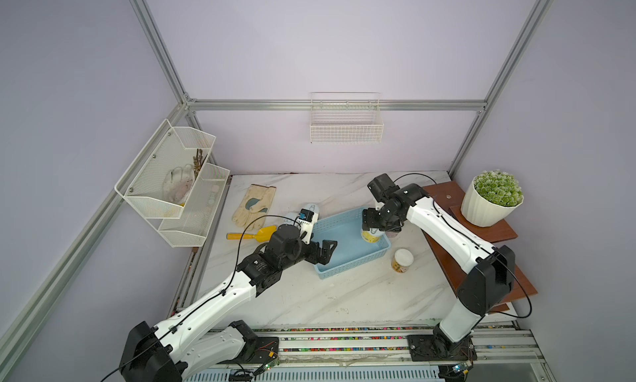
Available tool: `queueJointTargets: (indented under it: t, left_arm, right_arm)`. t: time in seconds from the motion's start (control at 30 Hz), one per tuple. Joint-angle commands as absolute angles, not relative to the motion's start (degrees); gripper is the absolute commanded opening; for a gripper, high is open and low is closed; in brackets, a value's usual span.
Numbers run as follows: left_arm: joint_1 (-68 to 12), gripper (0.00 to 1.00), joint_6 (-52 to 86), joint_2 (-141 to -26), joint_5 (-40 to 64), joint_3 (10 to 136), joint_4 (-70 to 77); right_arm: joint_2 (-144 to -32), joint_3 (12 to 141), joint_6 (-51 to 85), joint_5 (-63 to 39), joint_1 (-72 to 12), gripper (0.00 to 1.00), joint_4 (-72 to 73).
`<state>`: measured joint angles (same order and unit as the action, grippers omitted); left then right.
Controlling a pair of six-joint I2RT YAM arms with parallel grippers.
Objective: Put the canned food in the basket
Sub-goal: Place the canned food in the basket.
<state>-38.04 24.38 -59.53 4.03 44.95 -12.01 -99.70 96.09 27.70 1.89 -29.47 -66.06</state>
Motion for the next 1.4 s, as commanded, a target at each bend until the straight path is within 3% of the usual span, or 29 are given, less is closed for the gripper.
queueJointTargets:
  t: [0.0, 0.53, 1.37]
  left_arm:
    - [-36.1, 1.0, 26.7, -57.3, 3.8, 43.3, -9.4]
    - [-30.5, 1.0, 28.3, -56.4, 9.8, 38.6, -5.4]
    - [-30.4, 1.0, 26.5, -61.3, 13.7, 39.4, -4.5]
  right_arm:
    - [-103.8, 102.2, 25.9, 2.9, -30.1, 0.45, -65.2]
    - [-124.9, 121.3, 23.4, 4.0, -29.3, 0.42, -68.5]
    - [-133.9, 122.8, 18.5, 4.0, -27.4, 0.43, -63.6]
